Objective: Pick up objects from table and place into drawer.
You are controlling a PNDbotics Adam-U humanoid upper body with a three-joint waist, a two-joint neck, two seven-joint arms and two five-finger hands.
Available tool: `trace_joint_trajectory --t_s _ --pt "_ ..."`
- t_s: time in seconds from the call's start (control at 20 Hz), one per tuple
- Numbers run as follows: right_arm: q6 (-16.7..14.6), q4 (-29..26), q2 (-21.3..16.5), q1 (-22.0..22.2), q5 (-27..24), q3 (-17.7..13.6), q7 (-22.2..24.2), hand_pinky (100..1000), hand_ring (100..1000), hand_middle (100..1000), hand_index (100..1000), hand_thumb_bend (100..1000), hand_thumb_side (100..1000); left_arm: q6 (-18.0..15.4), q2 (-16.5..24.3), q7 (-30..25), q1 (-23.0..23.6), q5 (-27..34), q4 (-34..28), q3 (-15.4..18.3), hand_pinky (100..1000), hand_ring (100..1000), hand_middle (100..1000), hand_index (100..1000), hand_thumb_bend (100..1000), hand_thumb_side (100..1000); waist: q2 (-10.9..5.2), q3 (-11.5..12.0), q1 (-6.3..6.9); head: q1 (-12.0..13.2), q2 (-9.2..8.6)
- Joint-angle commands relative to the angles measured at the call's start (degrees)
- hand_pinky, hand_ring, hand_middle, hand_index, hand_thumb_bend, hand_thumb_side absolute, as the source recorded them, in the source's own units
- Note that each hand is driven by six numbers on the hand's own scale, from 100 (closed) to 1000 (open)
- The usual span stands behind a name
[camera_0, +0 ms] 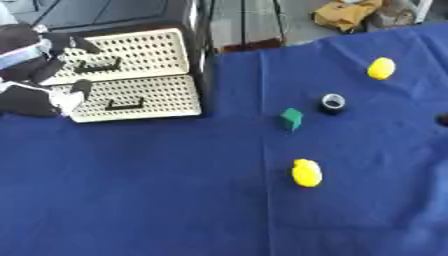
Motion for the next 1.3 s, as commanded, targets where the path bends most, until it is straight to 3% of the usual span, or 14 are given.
trace_joint_trajectory --t_s 0.05,0.65,1.3 --pt "-0.2 -0.6 0.0 -0.6 0.6 0.1 0.1 724 865 769 856 100 521 0.2 0.8 0.1 -1.5 -1.6 1.2 0.2 100 100 166 910 100 347 -0.82 -0.1 -0.23 0.3 -0.78" --pt "-0.3 -0.6 0.6 -0.7 1.6 0.3 0.3 725 866 767 852 100 521 1.1 -1.0 1.1 -3.3 -6.6 6.0 -0.8 100 100 165 938 100 331 -0.11 -0.9 -0.12 0.9 -2.00" --pt "-0.3 -0.6 1.1 -1.1 2.3 0.6 0.9 727 868 759 849 100 525 -1.1 -2.1 1.6 -3.8 -11.2 9.5 -1.0 100 110 170 947 100 250 0.90 -1.8 0.24 1.5 -3.31"
